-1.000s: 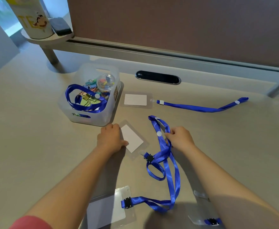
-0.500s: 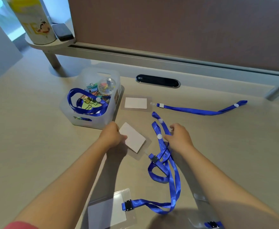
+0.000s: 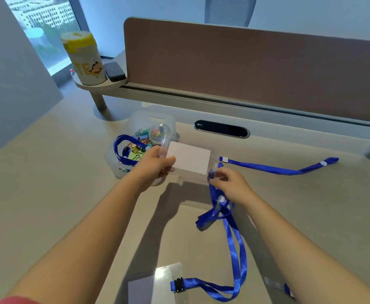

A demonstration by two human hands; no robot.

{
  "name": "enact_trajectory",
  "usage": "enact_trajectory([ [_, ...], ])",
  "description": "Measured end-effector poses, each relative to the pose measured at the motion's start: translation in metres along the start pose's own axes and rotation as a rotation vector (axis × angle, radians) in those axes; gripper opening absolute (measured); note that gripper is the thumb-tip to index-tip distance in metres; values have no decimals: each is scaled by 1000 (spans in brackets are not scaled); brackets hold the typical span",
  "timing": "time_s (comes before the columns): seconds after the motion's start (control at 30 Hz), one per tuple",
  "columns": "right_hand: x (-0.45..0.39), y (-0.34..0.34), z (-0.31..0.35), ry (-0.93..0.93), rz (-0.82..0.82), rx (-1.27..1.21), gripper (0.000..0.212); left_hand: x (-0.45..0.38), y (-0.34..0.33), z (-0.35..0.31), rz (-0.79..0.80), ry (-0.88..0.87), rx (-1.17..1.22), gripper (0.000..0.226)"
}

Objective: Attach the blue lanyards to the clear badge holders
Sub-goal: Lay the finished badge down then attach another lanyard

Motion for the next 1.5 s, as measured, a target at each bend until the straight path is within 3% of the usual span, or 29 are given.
enact_trajectory([
  [0.07,2,9,8,3,-29,-47,4,0,2,0,-5,39,85,11],
  [0.13,3,17,12,-24,-39,-158,19,-2,5,0,-34,73,177,16],
  [0.23,6,24,20,-76,-7,-344,20,-4,12,5,-109,122,233,23],
  [0.33,7,34,32,-34,-30,-237,20,-8,15,13,-165,153,108,36],
  [0.5,10,40,47,74,-36,-109,2,-5,5,13,-201,120,-222,52],
  [0.7,11,35,51,99,-7,-82,23,12,-23,-19,-105,-169,-323,44],
  [0.87,13,34,53,113,13,-84,21,29,-53,-34,40,-356,-447,49],
  [1.03,15,35,60,203,-12,83,31,34,-53,-43,-89,-525,-654,65],
  [1.17,19,37,67,270,-67,223,20,31,-57,-47,-73,-633,-1018,43],
  [1.33,21,38,69,282,-102,256,17,35,-57,-45,-84,-561,-924,25],
  [1.5,20,37,68,219,-102,246,32,45,-56,-56,-212,-732,-944,31],
])
Point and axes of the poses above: each hand's wrist, its own x-axis away from the middle knuckle, its own y-axis out of the back of the hand, z = x × y, the point moved 7 cm from there along -x, towards the middle knuckle, and after that the axes turned 6 degrees about -z, right-handed, at the moved point
